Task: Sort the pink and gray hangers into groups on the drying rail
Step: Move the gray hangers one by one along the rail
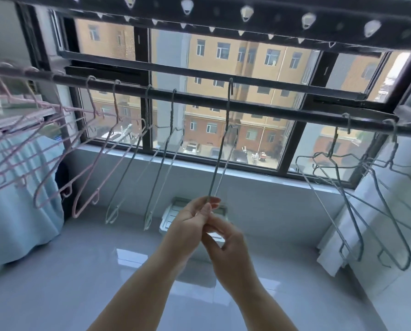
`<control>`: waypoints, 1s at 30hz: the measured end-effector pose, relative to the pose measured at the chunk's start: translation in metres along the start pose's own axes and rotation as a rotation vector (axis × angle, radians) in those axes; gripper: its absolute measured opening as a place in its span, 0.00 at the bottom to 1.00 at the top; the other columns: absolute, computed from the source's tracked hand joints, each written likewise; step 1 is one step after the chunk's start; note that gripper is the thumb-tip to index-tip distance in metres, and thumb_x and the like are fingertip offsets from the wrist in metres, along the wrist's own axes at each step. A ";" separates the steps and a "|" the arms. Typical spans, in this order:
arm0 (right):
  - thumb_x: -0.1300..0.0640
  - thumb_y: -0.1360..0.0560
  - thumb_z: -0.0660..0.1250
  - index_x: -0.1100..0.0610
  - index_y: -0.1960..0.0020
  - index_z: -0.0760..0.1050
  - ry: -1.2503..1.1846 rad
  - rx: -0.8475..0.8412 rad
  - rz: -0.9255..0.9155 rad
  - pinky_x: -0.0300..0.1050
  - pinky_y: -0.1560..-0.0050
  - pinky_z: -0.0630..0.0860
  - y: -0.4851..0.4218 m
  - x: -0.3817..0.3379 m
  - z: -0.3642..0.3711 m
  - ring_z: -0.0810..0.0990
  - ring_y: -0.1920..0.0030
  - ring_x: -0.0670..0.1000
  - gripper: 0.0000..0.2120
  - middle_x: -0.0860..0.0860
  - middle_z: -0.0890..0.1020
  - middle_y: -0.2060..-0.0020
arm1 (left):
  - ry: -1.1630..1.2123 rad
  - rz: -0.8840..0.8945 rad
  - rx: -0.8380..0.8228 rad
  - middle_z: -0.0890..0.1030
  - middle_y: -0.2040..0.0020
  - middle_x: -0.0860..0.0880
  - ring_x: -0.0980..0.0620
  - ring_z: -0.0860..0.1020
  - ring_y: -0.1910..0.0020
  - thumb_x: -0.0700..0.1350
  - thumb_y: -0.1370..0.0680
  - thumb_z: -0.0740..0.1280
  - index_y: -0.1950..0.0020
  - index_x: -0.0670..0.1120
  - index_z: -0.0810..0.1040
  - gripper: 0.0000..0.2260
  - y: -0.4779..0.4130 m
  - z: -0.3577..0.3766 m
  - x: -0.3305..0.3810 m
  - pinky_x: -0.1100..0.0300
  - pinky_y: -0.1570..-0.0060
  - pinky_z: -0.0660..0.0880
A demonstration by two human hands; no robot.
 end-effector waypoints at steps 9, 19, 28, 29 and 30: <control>0.62 0.28 0.67 0.45 0.52 0.79 0.002 -0.060 -0.017 0.56 0.47 0.77 -0.011 -0.005 0.027 0.81 0.51 0.50 0.13 0.46 0.85 0.57 | -0.022 -0.044 0.082 0.79 0.50 0.47 0.47 0.78 0.50 0.40 0.21 0.57 0.51 0.47 0.78 0.11 0.001 -0.027 0.000 0.58 0.47 0.74; 0.60 0.28 0.68 0.49 0.41 0.71 0.063 -0.055 0.119 0.39 0.44 0.73 0.001 0.005 0.012 0.76 0.47 0.47 0.17 0.47 0.76 0.44 | -0.315 -0.075 0.112 0.75 0.40 0.47 0.51 0.73 0.41 0.44 0.22 0.61 0.38 0.51 0.71 0.13 -0.005 -0.031 -0.017 0.55 0.40 0.70; 0.66 0.30 0.67 0.62 0.39 0.70 0.668 0.757 0.013 0.41 0.35 0.58 0.044 -0.020 -0.188 0.69 0.38 0.60 0.20 0.61 0.72 0.41 | -0.688 0.484 0.101 0.68 0.36 0.50 0.62 0.60 0.40 0.38 0.27 0.65 0.31 0.46 0.62 0.26 0.013 0.067 0.020 0.70 0.40 0.52; 0.66 0.29 0.66 0.62 0.37 0.68 0.626 0.710 0.121 0.44 0.35 0.60 0.044 -0.005 -0.199 0.68 0.36 0.60 0.21 0.61 0.72 0.39 | -0.696 0.468 0.030 0.68 0.35 0.49 0.58 0.62 0.38 0.38 0.27 0.65 0.30 0.46 0.61 0.26 0.013 0.084 0.012 0.70 0.39 0.52; 0.64 0.27 0.64 0.61 0.35 0.66 0.531 0.636 0.249 0.47 0.36 0.62 0.043 0.013 -0.206 0.69 0.36 0.59 0.21 0.59 0.72 0.38 | -0.696 0.442 -0.031 0.68 0.34 0.48 0.54 0.63 0.35 0.39 0.26 0.65 0.30 0.46 0.60 0.26 0.012 0.099 0.004 0.69 0.38 0.52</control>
Point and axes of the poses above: each hand's wrist, its own y-axis away from the middle knuckle, its own z-axis out of the palm, x = y × z, the point moved 7 cm from there along -y, towards the middle knuckle
